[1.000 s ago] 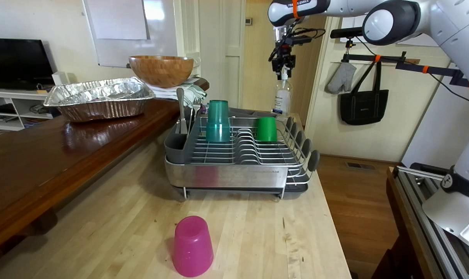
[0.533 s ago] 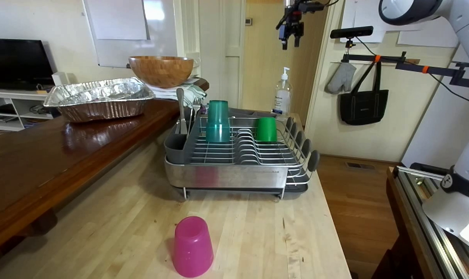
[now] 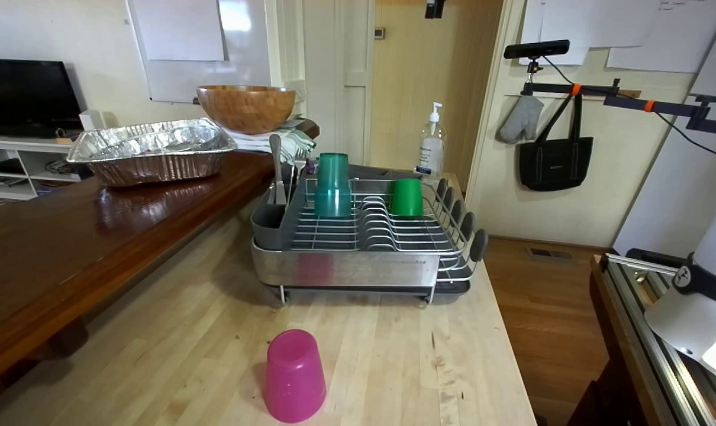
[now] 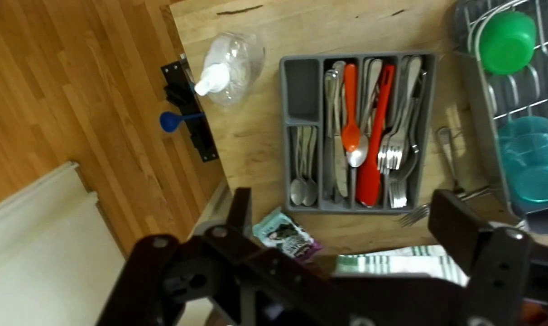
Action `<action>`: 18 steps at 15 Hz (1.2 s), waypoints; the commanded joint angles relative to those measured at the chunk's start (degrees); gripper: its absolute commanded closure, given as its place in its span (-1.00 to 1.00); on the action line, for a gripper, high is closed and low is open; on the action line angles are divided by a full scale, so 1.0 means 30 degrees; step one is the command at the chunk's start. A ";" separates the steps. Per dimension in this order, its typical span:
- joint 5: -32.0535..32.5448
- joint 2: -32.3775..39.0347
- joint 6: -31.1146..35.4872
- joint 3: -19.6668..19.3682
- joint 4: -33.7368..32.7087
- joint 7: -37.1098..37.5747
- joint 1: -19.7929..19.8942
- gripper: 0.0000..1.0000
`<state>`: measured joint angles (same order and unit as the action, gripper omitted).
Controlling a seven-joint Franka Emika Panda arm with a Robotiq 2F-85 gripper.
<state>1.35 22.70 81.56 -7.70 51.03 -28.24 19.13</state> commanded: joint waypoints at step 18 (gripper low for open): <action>0.1934 -0.3056 0.0847 0.4286 0.5153 -0.4002 -0.5879 -1.00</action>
<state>6.60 17.25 81.92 2.49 59.70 -37.78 4.69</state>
